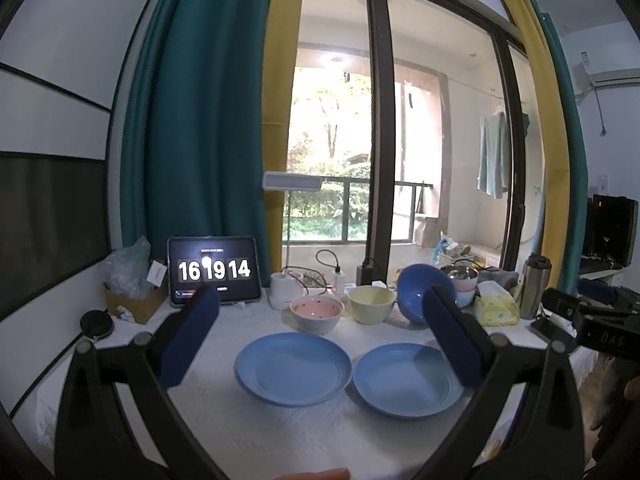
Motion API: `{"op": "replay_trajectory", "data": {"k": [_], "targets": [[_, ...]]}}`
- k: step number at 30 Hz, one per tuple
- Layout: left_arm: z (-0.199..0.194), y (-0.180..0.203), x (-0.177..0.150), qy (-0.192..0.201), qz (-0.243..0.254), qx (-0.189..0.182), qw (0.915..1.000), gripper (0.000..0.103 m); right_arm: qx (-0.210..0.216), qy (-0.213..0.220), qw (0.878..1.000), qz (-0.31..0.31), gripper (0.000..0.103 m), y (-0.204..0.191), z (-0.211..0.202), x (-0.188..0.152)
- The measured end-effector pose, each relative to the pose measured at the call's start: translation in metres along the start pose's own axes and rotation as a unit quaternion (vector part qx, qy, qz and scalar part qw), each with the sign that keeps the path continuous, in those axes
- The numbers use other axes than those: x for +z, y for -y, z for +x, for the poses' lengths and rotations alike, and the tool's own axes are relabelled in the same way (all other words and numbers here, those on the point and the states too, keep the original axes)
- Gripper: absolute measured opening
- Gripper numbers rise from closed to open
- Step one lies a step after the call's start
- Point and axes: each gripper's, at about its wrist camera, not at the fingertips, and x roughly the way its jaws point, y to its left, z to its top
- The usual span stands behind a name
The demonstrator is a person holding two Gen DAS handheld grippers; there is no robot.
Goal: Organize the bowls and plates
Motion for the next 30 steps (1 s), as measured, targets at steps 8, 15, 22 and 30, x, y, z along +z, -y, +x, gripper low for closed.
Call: {"op": "replay_trajectory", "data": {"k": [8, 15, 22, 30], "targets": [[-0.0005, -0.0013, -0.0005, 0.000, 0.001, 0.000, 1.0000, 0.102, 0.000, -0.001, 1.000, 0.001, 0.093, 0.0002, 0.0003, -0.0003], [-0.0006, -0.0030, -0.0001, 0.001, 0.001, 0.002, 1.0000, 0.102, 0.000, -0.001, 1.000, 0.001, 0.093, 0.0004, 0.0004, -0.0006], [-0.0004, -0.0042, 0.0000, 0.000, 0.001, 0.002, 1.0000, 0.102, -0.002, -0.003, 1.000, 0.002, 0.093, 0.0002, 0.0004, -0.0029], [-0.0005, -0.0034, -0.0005, 0.000, 0.001, 0.002, 1.0000, 0.102, -0.002, -0.001, 1.000, 0.002, 0.093, 0.0006, 0.0001, -0.0032]]}}
